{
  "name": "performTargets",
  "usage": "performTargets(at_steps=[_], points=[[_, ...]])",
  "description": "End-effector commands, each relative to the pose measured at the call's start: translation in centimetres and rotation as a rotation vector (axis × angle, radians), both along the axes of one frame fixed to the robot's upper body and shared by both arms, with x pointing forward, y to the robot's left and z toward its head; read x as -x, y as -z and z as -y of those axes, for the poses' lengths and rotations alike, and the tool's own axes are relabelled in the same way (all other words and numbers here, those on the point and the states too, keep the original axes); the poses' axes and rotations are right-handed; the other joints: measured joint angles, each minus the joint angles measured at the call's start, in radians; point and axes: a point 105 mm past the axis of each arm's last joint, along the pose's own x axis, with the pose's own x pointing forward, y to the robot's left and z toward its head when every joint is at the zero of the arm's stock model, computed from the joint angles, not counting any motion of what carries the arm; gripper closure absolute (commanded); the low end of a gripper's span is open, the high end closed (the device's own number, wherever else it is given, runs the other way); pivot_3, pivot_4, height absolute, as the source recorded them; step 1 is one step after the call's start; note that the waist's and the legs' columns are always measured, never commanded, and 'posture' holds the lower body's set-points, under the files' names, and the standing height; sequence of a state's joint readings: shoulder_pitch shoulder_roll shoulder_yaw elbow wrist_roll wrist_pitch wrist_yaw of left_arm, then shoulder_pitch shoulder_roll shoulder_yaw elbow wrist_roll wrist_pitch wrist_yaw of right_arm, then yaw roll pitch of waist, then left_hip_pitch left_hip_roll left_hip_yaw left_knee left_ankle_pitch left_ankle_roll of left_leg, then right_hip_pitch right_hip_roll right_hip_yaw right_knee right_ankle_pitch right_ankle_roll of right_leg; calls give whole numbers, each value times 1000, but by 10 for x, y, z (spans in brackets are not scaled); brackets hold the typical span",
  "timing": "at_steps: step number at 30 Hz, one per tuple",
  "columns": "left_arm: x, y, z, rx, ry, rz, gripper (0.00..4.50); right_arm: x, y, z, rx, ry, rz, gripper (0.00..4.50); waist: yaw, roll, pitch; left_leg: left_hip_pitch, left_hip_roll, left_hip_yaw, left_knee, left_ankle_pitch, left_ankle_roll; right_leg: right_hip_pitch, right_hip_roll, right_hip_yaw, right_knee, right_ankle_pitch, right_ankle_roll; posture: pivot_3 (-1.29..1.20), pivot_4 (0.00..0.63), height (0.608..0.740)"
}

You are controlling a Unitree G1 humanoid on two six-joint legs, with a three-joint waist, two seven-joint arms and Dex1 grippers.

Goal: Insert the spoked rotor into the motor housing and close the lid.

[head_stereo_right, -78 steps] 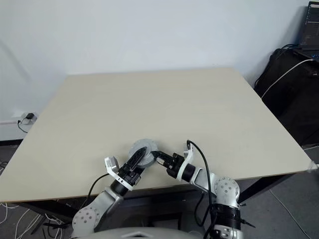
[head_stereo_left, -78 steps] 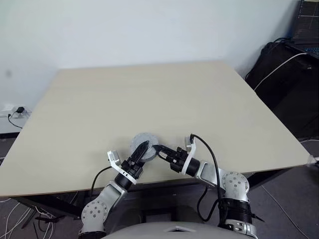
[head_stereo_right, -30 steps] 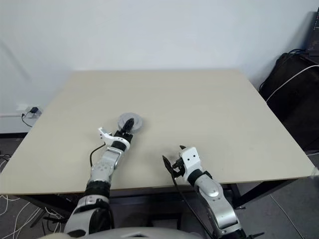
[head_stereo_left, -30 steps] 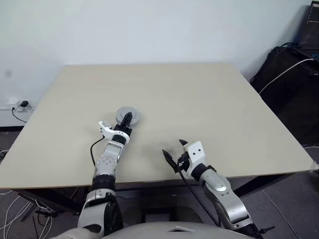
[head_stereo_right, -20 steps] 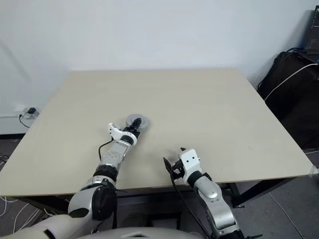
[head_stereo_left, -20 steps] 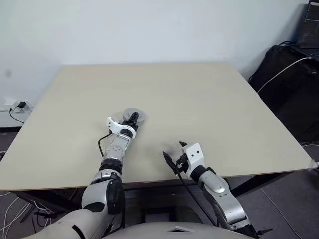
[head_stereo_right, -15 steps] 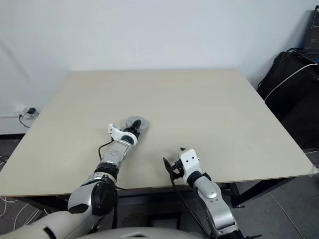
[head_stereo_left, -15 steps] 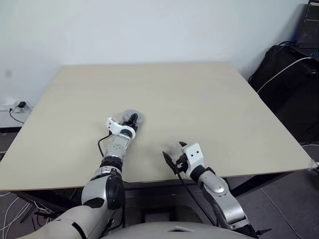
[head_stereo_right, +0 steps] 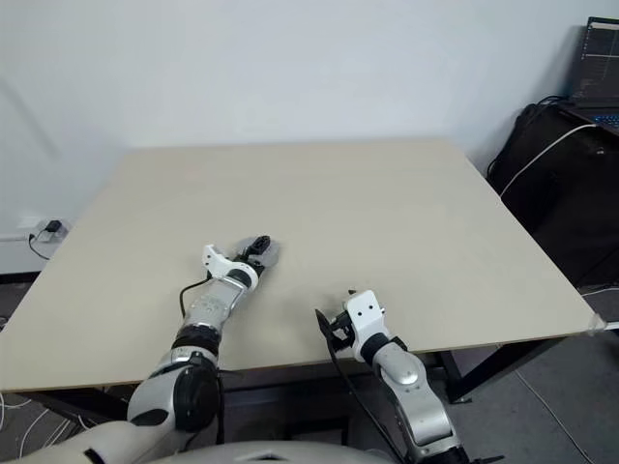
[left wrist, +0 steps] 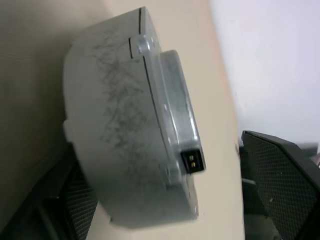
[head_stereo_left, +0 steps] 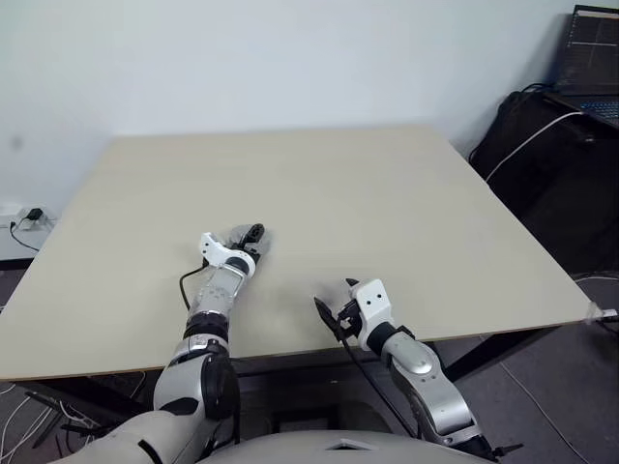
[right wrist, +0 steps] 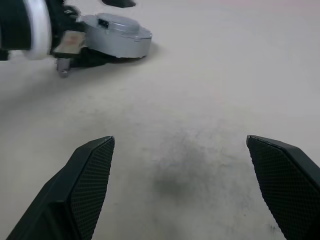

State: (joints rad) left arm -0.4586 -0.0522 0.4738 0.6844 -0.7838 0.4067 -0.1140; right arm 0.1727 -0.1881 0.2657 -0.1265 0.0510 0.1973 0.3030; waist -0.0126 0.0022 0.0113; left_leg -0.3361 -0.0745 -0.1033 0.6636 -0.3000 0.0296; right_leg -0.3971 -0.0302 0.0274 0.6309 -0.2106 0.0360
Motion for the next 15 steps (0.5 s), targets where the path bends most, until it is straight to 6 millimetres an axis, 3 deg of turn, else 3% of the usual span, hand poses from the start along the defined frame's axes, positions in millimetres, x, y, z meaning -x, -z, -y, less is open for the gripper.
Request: performTargets(at_steps=[1,8,11,15], points=[[39,28,-5,-63,78,-152,33,-6,-10,2,-18,15,21,0,-2,0,-2,1,0,0,0,0,0,1,0,1,0,0,0,0,0,740],[97,34,-10,-238,241,-191,33,-8,-6,9,-50,68,-18,0,0,8,-11,14,2,1,-2,-8,5,7,1,1,0,-9,4,0,0,740],[105,25,-10,-340,283,-113,33,-10,-5,12,-35,105,-17,0,-2,10,-12,15,2,1,-2,-9,2,8,1,1,1,-10,4,0,0,740],[107,-3,-11,-593,271,117,33,-16,-8,22,18,206,45,0,2,11,-11,14,3,1,-3,-11,-1,6,1,2,1,-11,3,0,0,740]])
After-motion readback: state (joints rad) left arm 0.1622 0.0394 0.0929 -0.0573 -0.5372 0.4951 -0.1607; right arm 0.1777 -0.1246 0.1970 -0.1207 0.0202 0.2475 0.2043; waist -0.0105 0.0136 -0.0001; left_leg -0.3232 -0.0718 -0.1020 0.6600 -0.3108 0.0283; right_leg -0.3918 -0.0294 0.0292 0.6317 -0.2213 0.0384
